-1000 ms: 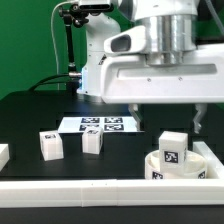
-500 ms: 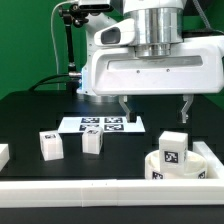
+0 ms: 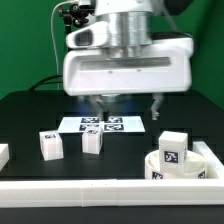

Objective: Assemble stool

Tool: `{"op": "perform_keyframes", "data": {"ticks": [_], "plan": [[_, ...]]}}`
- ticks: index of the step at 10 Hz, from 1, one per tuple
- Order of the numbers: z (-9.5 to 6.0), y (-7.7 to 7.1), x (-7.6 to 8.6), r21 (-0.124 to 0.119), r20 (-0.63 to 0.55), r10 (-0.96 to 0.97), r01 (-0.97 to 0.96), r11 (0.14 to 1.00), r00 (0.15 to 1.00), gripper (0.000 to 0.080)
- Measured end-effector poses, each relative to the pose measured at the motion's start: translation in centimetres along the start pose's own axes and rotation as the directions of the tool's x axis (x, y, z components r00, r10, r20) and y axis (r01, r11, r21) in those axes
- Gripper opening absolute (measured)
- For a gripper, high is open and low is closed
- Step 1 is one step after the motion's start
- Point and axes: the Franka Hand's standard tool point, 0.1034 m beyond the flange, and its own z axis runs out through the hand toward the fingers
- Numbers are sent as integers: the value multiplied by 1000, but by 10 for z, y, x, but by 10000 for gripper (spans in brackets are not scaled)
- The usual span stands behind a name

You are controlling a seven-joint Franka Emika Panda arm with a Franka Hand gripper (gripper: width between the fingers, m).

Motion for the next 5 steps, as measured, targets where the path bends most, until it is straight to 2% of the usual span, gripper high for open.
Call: {"op": "perform_keyframes", "data": {"ticks": [1,3,5], "plan": [[-1,20,-2,3,5,-4,4,1000,1000,649],[2,45,-2,9,11,7,-7,1000,1000,649],[2,39,-3,10,12,-5,5,1000,1000,649]]}}
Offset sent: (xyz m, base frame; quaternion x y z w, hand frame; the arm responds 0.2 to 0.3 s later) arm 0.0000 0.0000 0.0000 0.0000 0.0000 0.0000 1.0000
